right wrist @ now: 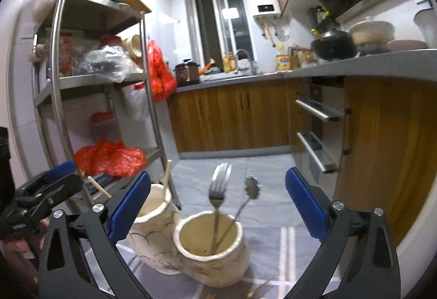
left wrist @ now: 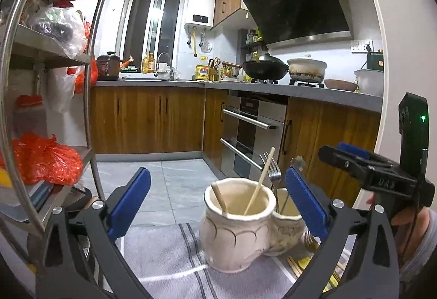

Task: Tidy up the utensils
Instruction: 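Move both tools back toward the remaining utensils on the cloth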

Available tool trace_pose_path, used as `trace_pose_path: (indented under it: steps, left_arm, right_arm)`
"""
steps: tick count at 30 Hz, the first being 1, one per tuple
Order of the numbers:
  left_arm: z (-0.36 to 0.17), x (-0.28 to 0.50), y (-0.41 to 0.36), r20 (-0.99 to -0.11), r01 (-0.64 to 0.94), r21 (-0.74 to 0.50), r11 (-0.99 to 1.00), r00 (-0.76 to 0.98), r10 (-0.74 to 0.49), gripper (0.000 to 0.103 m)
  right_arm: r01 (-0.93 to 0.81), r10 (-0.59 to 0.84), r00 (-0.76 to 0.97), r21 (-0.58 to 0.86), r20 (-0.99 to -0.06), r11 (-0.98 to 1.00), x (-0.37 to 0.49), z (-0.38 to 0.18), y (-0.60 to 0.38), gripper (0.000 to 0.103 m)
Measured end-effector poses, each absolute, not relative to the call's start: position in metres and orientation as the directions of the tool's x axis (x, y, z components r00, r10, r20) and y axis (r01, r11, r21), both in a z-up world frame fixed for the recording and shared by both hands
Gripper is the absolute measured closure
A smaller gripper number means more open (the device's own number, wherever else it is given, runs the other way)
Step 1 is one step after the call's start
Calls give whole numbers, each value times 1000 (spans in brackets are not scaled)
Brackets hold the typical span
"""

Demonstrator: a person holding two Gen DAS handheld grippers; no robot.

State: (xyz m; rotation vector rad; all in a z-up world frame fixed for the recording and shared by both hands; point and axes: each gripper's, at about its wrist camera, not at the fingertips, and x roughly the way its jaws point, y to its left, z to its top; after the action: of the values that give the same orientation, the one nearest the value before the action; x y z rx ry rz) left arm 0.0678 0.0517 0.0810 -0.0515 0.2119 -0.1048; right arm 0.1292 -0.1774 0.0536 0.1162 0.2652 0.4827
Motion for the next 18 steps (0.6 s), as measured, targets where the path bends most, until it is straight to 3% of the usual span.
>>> trace_pose_path:
  steps: [10, 18]
  left_arm:
    - [57, 41, 40, -287, 122, -80, 989, 948, -140, 6]
    - [22, 42, 21, -393, 151, -52, 987, 906, -159, 6]
  right_arm:
    - [-368, 402, 856, 163, -324, 915, 116, 29, -203, 5]
    - [-289, 333, 776, 168, -535, 943, 127, -11, -208, 5]
